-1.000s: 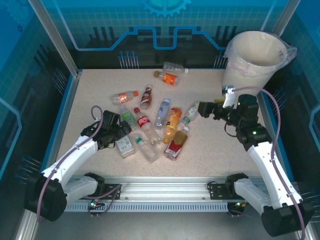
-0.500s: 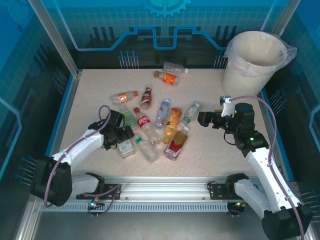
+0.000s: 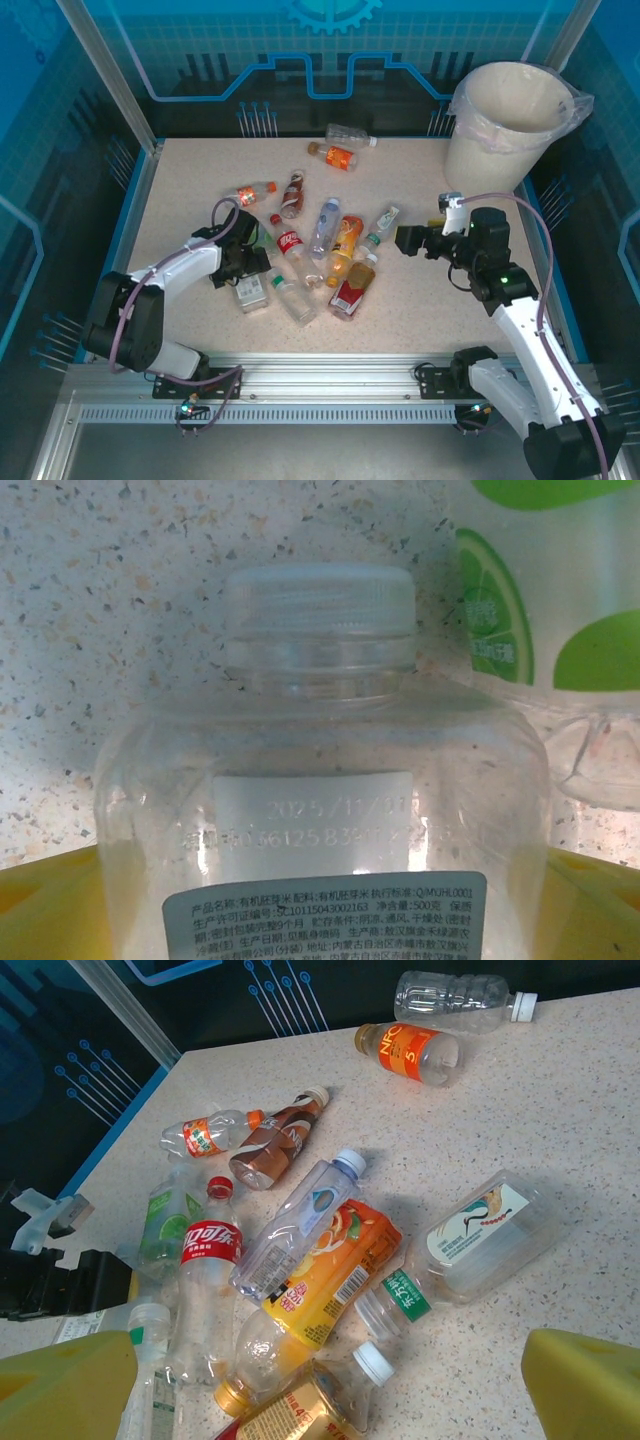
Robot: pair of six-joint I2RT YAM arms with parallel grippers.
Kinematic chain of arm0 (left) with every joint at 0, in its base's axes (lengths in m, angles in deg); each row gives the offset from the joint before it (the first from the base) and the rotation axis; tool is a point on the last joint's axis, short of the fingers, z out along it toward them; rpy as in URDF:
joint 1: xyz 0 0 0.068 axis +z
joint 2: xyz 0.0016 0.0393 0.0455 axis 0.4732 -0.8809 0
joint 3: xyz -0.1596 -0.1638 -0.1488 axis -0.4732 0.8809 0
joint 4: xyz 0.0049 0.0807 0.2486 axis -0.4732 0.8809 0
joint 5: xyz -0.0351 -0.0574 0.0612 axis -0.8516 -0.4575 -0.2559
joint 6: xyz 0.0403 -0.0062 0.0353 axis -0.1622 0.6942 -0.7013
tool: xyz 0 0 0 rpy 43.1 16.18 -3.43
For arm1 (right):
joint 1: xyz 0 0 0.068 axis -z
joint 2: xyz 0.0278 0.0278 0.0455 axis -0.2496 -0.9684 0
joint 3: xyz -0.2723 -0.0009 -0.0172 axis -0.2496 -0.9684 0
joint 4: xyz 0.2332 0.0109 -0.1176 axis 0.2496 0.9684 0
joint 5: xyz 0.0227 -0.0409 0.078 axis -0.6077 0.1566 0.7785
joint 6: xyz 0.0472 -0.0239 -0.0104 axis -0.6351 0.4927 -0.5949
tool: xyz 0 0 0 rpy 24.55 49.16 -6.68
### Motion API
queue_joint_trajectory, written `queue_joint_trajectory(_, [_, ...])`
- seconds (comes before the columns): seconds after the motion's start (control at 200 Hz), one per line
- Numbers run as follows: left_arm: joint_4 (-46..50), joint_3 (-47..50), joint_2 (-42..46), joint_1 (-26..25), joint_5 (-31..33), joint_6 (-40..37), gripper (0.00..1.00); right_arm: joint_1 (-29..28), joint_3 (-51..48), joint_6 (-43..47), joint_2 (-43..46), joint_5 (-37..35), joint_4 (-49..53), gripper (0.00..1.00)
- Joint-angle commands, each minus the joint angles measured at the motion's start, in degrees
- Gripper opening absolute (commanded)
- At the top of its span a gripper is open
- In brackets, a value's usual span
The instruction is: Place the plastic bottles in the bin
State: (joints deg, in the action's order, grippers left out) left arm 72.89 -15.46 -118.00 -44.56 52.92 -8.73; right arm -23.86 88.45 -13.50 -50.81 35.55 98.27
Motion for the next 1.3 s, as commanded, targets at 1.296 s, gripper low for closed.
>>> queue_joint_trajectory(1.296, [-32.2, -9.1, 14.2, -16.9, -12.7, 4.8, 0.64, -8.7, -4.7, -1.8, 6.0, 8.8, -7.8, 1.0])
